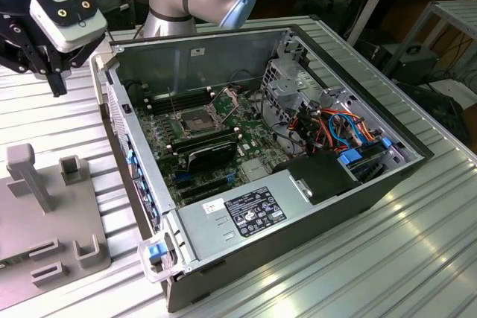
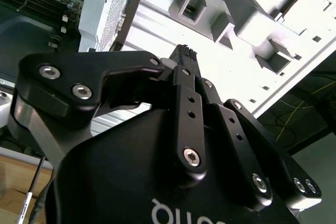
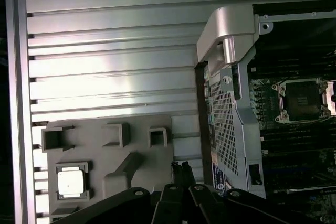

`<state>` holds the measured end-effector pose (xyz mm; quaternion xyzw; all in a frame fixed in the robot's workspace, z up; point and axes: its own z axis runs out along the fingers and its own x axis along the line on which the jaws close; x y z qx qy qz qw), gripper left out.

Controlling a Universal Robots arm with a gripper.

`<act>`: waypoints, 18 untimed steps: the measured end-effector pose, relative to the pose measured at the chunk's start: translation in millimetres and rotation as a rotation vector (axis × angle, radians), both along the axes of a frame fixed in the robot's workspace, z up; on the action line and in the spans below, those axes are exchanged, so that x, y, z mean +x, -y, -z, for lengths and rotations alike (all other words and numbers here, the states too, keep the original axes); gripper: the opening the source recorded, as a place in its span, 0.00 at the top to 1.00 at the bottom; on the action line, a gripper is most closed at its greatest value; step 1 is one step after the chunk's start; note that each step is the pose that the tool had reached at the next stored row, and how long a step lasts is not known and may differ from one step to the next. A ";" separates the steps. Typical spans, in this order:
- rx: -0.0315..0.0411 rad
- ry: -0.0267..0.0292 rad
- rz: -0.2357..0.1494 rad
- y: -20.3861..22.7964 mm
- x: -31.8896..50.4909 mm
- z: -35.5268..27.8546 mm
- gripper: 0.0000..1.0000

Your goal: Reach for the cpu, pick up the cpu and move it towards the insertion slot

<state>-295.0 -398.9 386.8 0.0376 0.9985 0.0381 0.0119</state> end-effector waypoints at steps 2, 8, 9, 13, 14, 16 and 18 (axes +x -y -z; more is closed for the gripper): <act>0.0004 -0.0001 0.000 0.0 -3.3 0.2 0.89; 0.0010 0.0000 0.000 1.1 -14.5 0.8 0.89; 0.0010 0.0000 0.000 1.7 -16.1 0.9 0.89; 0.0009 -0.0001 0.000 5.8 -26.2 1.4 0.89; 0.0010 0.0000 0.000 6.7 -28.6 1.6 0.89; 0.0010 0.0000 0.000 8.3 -32.9 1.9 0.89; 0.0010 0.0000 0.000 10.2 -37.3 2.1 0.89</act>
